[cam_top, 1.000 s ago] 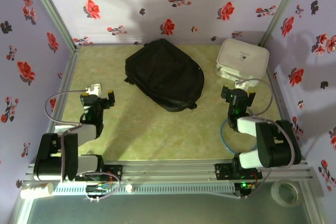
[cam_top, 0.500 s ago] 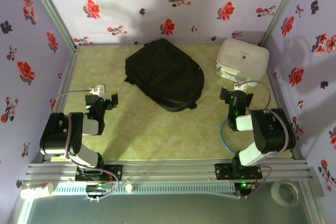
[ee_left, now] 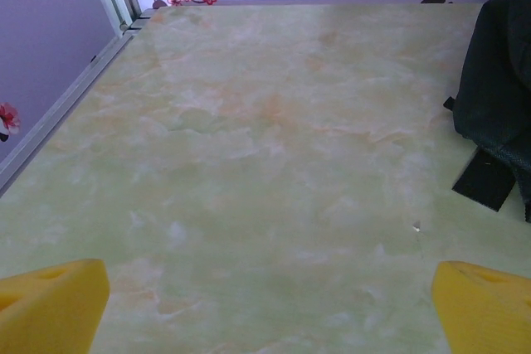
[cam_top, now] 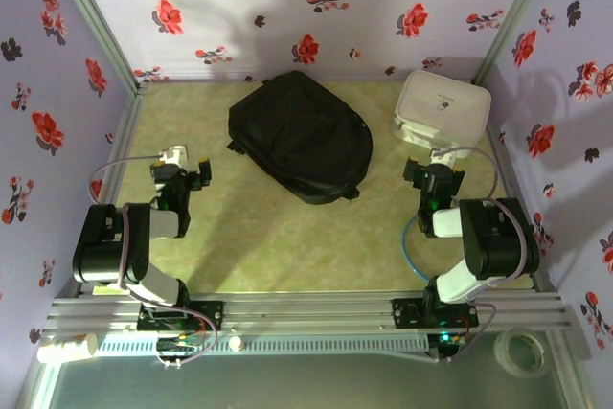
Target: Pack the student bag
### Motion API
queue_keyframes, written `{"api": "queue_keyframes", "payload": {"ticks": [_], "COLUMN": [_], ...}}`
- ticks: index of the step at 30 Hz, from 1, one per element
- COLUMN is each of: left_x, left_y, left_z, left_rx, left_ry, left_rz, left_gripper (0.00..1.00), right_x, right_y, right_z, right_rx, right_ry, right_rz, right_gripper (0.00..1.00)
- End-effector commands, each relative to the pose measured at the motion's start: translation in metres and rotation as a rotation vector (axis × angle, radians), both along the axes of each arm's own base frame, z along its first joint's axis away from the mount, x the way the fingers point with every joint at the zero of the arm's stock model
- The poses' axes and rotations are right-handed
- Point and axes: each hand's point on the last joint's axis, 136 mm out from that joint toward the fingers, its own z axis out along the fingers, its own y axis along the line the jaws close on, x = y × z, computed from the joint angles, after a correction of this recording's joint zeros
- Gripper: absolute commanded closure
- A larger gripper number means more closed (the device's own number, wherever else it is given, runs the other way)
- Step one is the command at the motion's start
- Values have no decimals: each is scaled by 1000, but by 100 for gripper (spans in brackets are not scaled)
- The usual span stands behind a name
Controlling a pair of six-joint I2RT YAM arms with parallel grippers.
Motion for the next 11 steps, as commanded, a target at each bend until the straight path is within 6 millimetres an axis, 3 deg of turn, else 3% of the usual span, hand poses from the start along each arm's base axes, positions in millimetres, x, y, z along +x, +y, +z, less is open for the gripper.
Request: {"api": "queue_keyframes", "payload": {"ticks": [1, 11], "left_x": [3, 4], "left_y": [6, 6], "left_z": [4, 3], "left_rx": [4, 1], "left_ry": [-10, -9], "left_rz": [29, 27], "left_gripper": [0, 0], "right_x": [7, 6], "right_y": [0, 0], "right_z": [6, 6], "right_rx": [20, 20], "right_ry": [-19, -22], "right_rz": [-3, -3], "right_gripper": [1, 1]}}
